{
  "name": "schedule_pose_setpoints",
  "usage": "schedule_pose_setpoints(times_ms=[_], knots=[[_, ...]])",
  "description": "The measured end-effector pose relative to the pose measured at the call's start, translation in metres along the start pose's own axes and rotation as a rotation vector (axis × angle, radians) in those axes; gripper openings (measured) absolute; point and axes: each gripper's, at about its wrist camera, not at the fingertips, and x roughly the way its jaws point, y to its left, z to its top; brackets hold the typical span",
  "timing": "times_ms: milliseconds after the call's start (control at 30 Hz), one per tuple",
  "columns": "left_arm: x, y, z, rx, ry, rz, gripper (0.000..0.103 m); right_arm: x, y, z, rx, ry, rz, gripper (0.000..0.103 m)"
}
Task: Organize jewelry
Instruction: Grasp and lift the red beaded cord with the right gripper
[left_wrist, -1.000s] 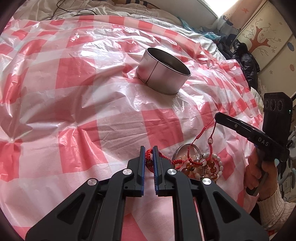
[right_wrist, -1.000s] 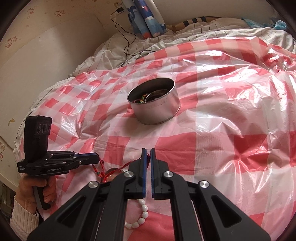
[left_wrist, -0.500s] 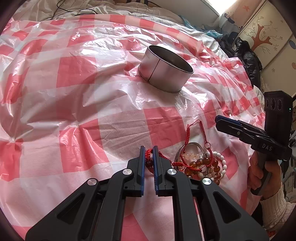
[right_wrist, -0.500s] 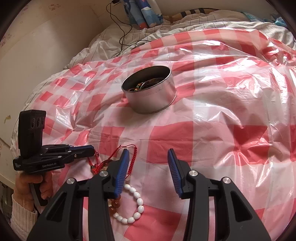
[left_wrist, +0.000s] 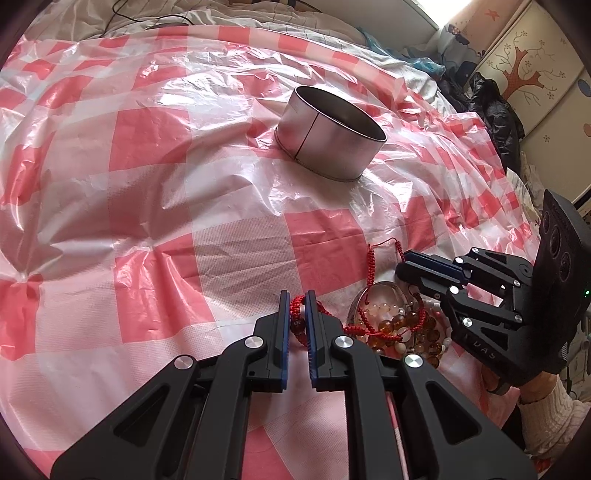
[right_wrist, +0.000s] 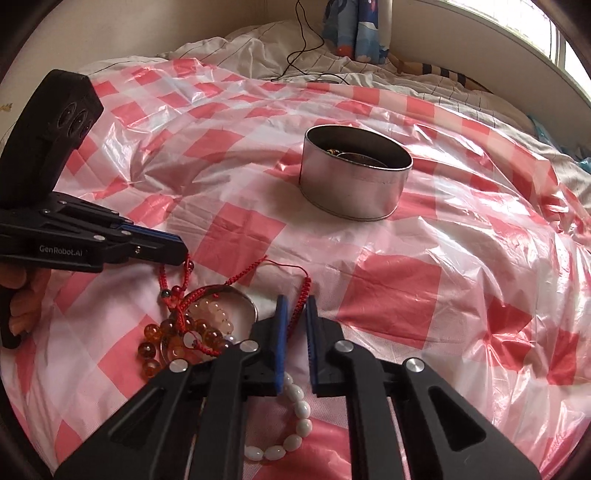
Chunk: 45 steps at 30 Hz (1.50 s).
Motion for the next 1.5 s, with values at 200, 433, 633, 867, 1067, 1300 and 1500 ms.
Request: schedule_pose_setpoints(times_ms=[200,433,633,867,1067,1300,1500], knots=[[0.002,-0.001,-0.001,-0.001,0.002,0.001,0.009,-0.014,-0.018,0.005,0.069,-0.064,-0.011,0.004],[0.003,-0.003,-0.002,0.005,0.006,0.002,0.011,-0.027,-0.038,0.009,0.141,-0.113,-0.036,0.004],[0.002,0.0,-0.002,-0.007,-0.003,0.014,0.011,-0.036,-0.06,0.009,0.223,-0.144,-0.105,0.004],[0.0,0.004,-0.001,-0.023,-0.009,0.025,0.011,-0.037,-0.087,0.005,0.33,-0.138,-0.089,0.004],[0.001,0.003,-0.001,-0.019,-0.01,0.026,0.011,-0.03,-0.084,0.006,0.329,-0.106,-0.069,0.005],[0.001,0.003,-0.001,-0.014,-0.007,0.027,0.012,-0.015,-0.086,0.0,0.344,-0.025,-0.072,0.025],[0.002,0.001,-0.001,-0.008,-0.006,0.03,0.013,-0.01,-0.08,-0.001,0.307,-0.006,-0.079,0.023]])
